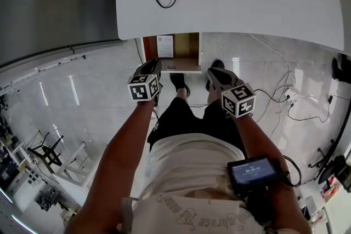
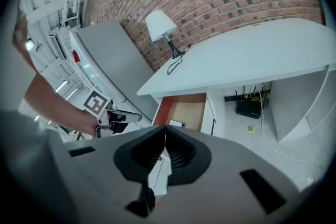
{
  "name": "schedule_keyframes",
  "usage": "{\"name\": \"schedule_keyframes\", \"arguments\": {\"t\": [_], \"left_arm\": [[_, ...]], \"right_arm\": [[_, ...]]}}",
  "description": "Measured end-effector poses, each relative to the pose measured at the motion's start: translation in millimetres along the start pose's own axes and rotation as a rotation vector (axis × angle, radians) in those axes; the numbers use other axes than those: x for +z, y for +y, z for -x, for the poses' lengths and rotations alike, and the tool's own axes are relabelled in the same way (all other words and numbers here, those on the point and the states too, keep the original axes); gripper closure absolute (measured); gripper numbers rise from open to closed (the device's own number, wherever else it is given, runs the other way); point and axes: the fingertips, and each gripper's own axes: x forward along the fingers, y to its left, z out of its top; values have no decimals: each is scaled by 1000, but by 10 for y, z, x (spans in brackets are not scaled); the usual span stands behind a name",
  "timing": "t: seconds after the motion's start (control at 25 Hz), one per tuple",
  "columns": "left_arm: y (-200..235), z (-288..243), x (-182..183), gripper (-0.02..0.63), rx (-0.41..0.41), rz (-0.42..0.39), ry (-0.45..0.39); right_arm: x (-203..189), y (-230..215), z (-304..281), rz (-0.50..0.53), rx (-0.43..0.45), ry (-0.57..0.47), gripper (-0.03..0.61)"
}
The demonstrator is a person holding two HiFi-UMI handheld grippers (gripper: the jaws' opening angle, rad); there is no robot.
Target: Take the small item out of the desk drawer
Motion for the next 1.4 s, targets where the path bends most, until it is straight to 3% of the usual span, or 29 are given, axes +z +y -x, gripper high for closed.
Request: {"name": "schedule_keyframes", "arguments": {"t": [0.56,1.08,1.4], "left_arm": [[-14,-421,-99,322,54,-24,75],[126,-833,-120,264,64,-37,126],[162,-1066,-167,245,75,7,148]], "right_arm": [[-184,-170,-97,3,53,44,572],[-295,-365,-306,-35,58,38,572],[-352,-529,-428,-47,54,36,572]]}}
